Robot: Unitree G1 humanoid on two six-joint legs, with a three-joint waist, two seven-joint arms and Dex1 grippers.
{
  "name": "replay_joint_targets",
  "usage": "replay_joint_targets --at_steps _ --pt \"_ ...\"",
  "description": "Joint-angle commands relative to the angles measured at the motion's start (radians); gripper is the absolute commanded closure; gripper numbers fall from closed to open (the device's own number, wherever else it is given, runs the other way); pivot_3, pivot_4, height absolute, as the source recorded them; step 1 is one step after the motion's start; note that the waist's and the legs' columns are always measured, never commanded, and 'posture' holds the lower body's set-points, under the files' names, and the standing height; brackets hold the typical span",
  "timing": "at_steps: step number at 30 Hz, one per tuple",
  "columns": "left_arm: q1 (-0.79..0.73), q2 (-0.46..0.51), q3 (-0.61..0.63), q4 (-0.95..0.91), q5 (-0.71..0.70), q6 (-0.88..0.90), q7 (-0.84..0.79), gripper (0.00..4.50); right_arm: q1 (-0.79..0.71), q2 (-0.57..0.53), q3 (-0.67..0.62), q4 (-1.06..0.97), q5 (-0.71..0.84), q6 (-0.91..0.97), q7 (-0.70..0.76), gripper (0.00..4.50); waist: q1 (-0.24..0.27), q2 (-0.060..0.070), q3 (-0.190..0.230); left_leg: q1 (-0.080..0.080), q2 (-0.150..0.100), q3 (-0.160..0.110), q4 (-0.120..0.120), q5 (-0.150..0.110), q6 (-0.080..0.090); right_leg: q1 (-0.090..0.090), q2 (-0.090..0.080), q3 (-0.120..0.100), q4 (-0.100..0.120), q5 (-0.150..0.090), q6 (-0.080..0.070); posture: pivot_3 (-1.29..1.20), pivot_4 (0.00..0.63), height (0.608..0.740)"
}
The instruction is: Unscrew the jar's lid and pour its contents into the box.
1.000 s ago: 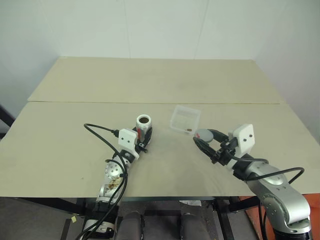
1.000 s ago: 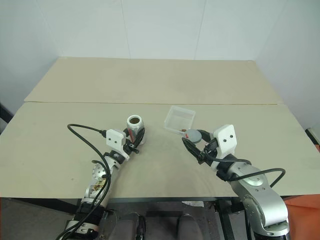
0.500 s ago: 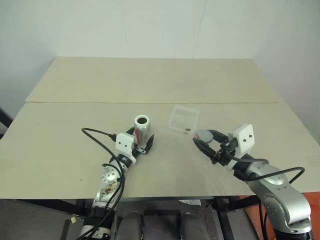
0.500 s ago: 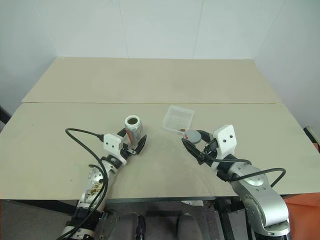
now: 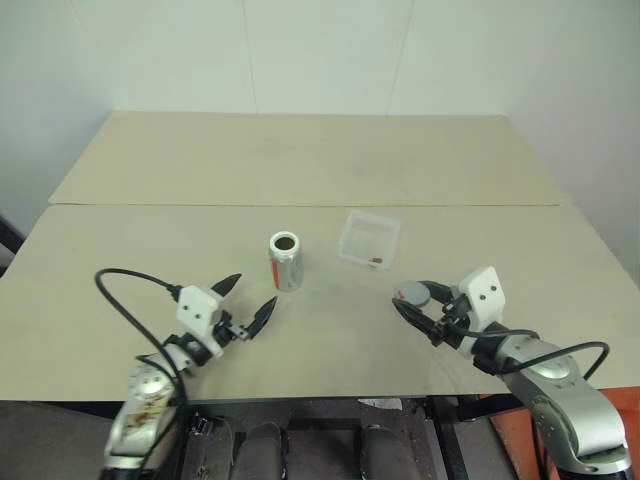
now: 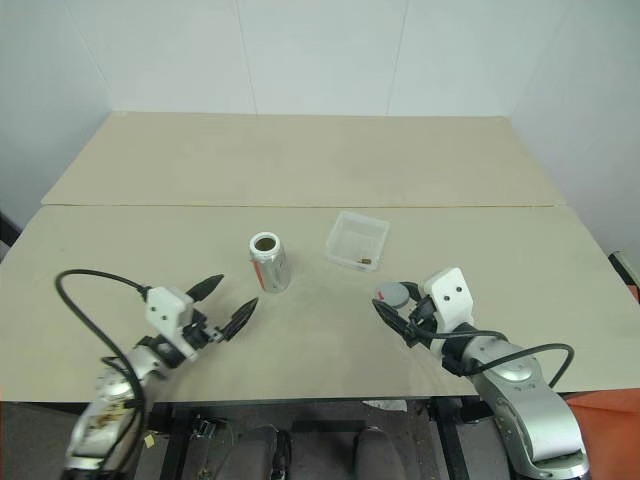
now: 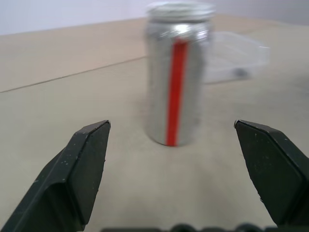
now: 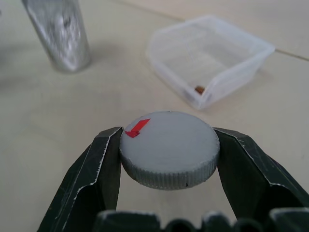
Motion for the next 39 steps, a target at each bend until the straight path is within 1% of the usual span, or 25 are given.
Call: replay_joint_targets --at_steps 1,3,5,11,13,14,16,17,21,24,32,35,39 --pt "-0.022 0.094 0.04 -0.071 -0.117 0.059 -0.148 0.05 0.013 -0.056 -0.023 0.021 -0.005 -0.061 0.095 1.7 0.001 0.0 0.0 0.0 0.0 0.0 0.0 0.0 0.0 0.0 0.0 0.0 0.0 0.0 0.0 0.0 0.15 0.74" --pt "-0.038 0.134 0.05 -0.059 -0.15 0.079 -0.201 0.05 0.024 -0.097 -0.026 0.045 -0.017 -0.083 0.141 1.7 0.0 0.0 0.0 0.0 0.0 0.0 -0.001 0.0 0.0 0.0 0.0 0.0 -0.001 0.0 0.0 0.0 0.15 0.74" --pt "-0.049 0.143 0.055 -0.044 -0.165 0.078 -0.234 0.05 0.033 -0.119 -0.033 0.06 -0.022 -0.098 0.167 1.7 -0.001 0.0 0.0 0.0 0.0 0.001 -0.001 0.0 0.0 0.0 0.0 0.0 -0.001 0.0 0.0 0.0 0.15 0.74" --pt "-0.078 0.087 -0.004 0.016 -0.094 0.023 -0.241 0.05 0.087 -0.13 -0.068 0.092 -0.016 -0.102 0.196 1.7 0.0 0.0 0.0 0.0 -0.001 0.001 -0.001 0.0 0.0 0.0 0.002 0.0 -0.001 0.0 0.0 0.0 0.15 0.74" --pt "-0.075 0.065 -0.01 0.009 -0.101 0.031 -0.237 0.0 0.1 -0.121 -0.069 0.094 -0.022 -0.109 0.189 1.0 0.0 0.0 0.0 0.0 -0.001 0.001 -0.001 0.0 0.0 0.0 0.002 0.0 -0.001 0.0 0.0 0.0 0.15 0.74" --pt "-0.074 0.054 -0.013 0.011 -0.099 0.03 -0.234 0.0 0.095 -0.107 -0.066 0.105 -0.022 -0.103 0.177 0.8 0.0 0.0 0.0 0.0 -0.001 0.001 -0.001 0.0 0.0 0.0 0.002 0.0 -0.001 0.0 0.0 0.0 0.15 0.74" --pt "-0.079 0.044 -0.016 0.025 -0.085 0.024 -0.233 0.0 0.08 -0.088 -0.049 0.128 -0.039 -0.104 0.155 0.1 -0.002 0.0 0.0 0.0 -0.001 0.001 -0.001 0.0 0.0 0.0 0.002 0.0 -0.001 0.0 0.0 0.0 0.15 0.74" --pt "-0.082 0.041 -0.018 0.031 -0.077 0.02 -0.234 0.0 0.076 -0.083 -0.039 0.138 -0.052 -0.104 0.147 0.04 -0.002 0.0 0.0 0.0 -0.001 0.001 -0.001 0.0 0.0 0.0 0.002 0.0 -0.001 0.0 0.0 0.0 0.15 0.74" --pt "-0.089 0.039 -0.01 0.019 -0.067 0.022 -0.218 0.0 0.101 -0.077 -0.056 0.133 -0.059 -0.113 0.148 0.04 -0.001 0.0 0.0 0.0 -0.001 0.001 -0.001 0.0 0.0 0.0 0.002 0.0 -0.001 0.0 0.0 0.0 0.15 0.74" --pt "-0.056 0.062 0.032 -0.026 -0.111 0.06 -0.22 0.0 0.134 -0.092 -0.108 0.081 -0.035 -0.091 0.153 0.04 0.0 0.0 0.0 -0.001 -0.001 0.001 -0.001 0.0 0.0 0.0 0.002 0.0 -0.001 0.0 0.0 0.0 0.15 0.74" --pt "0.047 0.113 0.085 -0.079 -0.135 0.084 -0.244 0.0 0.231 -0.162 -0.247 -0.062 0.043 -0.024 0.212 0.04 0.0 0.0 0.0 0.0 0.001 0.001 -0.001 0.0 0.0 0.0 0.002 0.0 -0.001 -0.001 0.0 0.0 0.15 0.74" --pt "0.059 0.116 0.084 -0.087 -0.121 0.087 -0.235 0.0 0.255 -0.188 -0.286 -0.081 0.056 -0.007 0.234 0.04 0.001 0.0 0.0 0.0 0.001 0.001 -0.001 0.0 0.0 0.0 0.002 0.0 -0.001 -0.001 0.0 0.0 0.15 0.74" --pt "0.049 0.114 0.077 -0.112 -0.143 0.121 -0.224 0.0 0.268 -0.211 -0.314 -0.094 0.06 0.009 0.244 0.04 0.003 0.0 0.0 0.0 0.001 0.001 -0.001 0.0 0.0 0.001 0.001 0.0 -0.002 -0.001 0.0 0.0 0.15 0.74"
